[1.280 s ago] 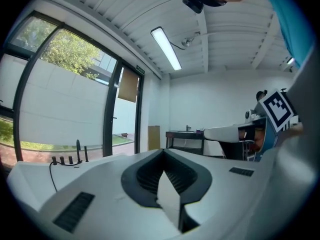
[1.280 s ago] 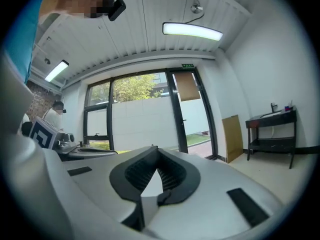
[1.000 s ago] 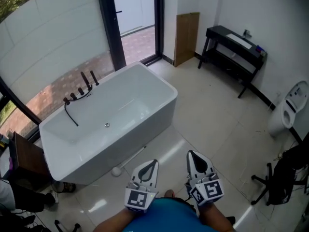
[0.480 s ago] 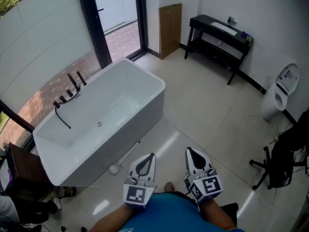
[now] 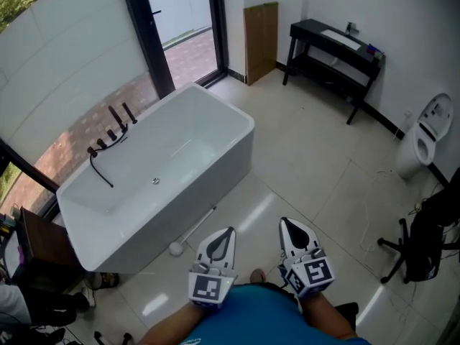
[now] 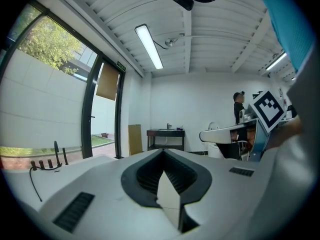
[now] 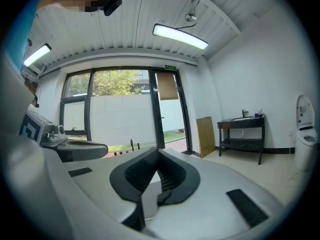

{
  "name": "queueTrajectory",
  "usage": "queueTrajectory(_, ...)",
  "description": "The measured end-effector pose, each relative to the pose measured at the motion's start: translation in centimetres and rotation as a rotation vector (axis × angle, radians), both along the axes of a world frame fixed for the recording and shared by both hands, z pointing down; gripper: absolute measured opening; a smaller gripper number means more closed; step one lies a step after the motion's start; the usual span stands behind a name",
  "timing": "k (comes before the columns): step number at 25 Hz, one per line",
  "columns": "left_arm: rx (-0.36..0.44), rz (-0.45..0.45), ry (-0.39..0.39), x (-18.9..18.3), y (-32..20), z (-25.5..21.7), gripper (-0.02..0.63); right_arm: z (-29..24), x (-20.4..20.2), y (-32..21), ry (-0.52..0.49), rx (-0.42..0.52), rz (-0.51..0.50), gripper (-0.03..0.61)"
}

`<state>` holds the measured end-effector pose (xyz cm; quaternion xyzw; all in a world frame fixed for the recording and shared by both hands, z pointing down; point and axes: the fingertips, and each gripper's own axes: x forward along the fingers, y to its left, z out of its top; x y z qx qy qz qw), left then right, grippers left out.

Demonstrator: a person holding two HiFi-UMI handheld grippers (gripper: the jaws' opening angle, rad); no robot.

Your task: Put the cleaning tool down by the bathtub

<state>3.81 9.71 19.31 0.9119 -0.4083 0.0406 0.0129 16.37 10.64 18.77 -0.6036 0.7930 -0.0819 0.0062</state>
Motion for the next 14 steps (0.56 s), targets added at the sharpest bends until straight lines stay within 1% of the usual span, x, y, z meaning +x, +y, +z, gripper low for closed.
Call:
queueTrajectory(5, 0.008, -0.015, 0.003, -0.8, 0.0, -0.3, -0.003, -0.1, -0.7, 0.2, 0.0, 0.006, -0.012, 0.006)
queueTrajectory(14, 0.007, -0.018, 0.005, -1.6, -0.3, -0.1, -0.004, -0.1, -1.5, -0.2, 0.007, 0.009, -0.013, 0.006)
